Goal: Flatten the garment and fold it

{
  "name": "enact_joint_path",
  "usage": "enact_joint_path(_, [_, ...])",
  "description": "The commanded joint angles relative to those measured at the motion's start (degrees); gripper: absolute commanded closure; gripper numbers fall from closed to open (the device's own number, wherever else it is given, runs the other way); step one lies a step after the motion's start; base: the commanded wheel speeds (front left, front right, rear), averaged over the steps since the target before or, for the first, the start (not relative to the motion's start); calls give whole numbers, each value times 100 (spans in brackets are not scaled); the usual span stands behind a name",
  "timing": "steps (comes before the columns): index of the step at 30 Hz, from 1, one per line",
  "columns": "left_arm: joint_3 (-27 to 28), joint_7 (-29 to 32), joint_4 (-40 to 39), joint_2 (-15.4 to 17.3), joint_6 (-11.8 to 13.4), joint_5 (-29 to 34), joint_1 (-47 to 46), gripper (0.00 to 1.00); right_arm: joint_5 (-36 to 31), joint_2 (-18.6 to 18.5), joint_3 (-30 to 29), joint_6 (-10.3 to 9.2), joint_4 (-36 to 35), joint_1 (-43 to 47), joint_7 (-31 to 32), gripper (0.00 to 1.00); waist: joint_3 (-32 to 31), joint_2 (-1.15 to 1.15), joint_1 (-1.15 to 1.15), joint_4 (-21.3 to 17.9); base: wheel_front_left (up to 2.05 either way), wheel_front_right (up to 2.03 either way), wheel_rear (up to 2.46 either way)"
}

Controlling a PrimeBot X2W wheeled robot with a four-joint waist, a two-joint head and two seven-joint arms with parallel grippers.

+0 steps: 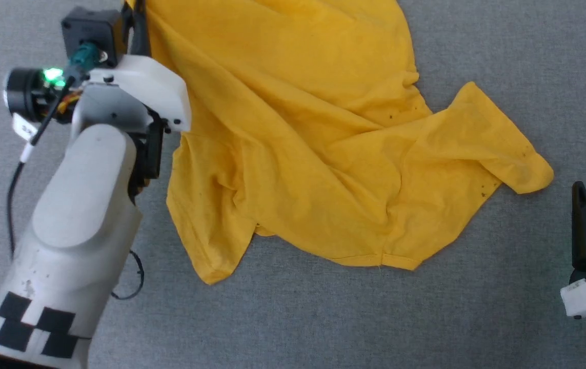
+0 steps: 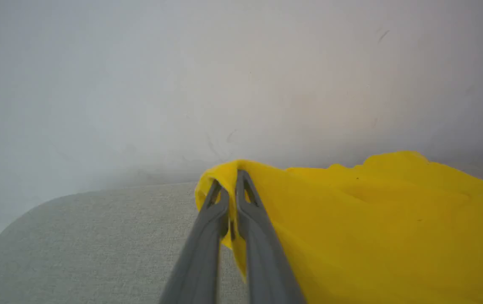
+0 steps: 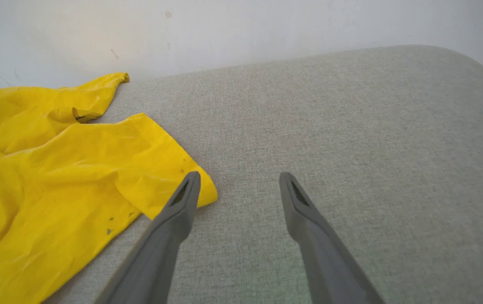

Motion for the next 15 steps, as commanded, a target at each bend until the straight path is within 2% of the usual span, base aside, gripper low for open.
enact_joint_path(1, [51,-103,198,-102,33,-81,12,0,-27,11,13,-5,-39,-100,8,0,44,0,-1,-44,0,0,0])
enact_joint_path(3, [121,-295,445,-252,17,-218,38,0,-29,11,14,-5,-48,-107,26,0,49,0,-1,-46,0,0,0])
enact_joint_path(8, [162,-704,638,-482,-243,-458,32,0,-64,11,-60,-5,-76,-66,72,0,-74,0,-1,89,0,0,0])
enact_joint_path(12, [193,-958,222,-514,-419,-606,190,0,-62,11,-55,-5,-69,-2,103,0,-318,0,-1,251,0,0,0])
enact_joint_path(15, [291,-1182,-387,-397,-408,-678,578,0,-34,11,-10,-5,-35,49,111,0,-528,0,-1,337,0,0,0])
